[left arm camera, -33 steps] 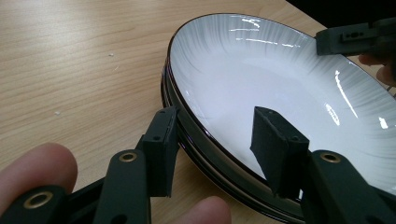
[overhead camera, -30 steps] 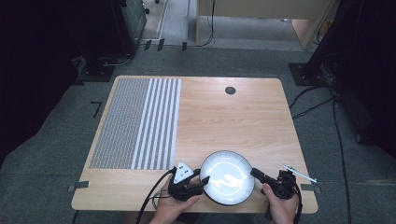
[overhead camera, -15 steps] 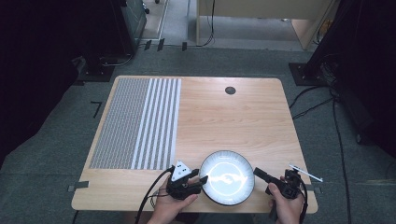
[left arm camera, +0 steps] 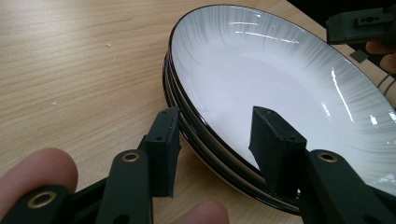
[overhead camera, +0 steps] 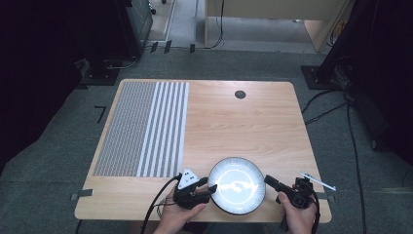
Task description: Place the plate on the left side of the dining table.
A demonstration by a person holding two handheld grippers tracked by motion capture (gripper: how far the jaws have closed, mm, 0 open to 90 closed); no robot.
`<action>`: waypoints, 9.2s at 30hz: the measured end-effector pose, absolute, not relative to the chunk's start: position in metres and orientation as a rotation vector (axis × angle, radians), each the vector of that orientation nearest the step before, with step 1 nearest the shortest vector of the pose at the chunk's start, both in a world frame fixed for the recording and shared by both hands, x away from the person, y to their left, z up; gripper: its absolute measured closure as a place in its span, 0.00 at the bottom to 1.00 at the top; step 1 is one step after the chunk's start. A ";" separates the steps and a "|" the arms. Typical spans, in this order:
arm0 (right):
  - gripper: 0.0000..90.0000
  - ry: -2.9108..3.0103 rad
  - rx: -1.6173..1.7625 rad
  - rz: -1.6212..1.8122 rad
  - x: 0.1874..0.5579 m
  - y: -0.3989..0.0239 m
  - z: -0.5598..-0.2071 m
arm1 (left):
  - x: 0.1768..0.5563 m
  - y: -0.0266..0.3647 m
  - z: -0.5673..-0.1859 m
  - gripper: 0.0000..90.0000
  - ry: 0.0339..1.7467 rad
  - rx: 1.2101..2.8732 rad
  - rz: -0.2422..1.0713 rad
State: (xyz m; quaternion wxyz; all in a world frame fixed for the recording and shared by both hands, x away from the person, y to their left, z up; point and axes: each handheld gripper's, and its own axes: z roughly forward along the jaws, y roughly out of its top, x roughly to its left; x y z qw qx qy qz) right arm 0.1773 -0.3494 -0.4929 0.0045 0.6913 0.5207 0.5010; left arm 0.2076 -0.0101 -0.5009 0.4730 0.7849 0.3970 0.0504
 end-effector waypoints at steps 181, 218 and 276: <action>0.94 1.950 2.164 1.644 0.339 -0.087 -0.440 | 0.282 0.222 -0.452 0.83 1.414 1.400 0.256; 0.96 1.994 2.153 1.475 0.446 -0.027 -0.472 | 0.382 0.255 -0.484 0.86 1.637 1.238 0.292; 0.56 1.958 1.975 1.343 0.477 -0.041 -0.496 | 0.427 0.239 -0.493 0.39 1.645 1.546 0.422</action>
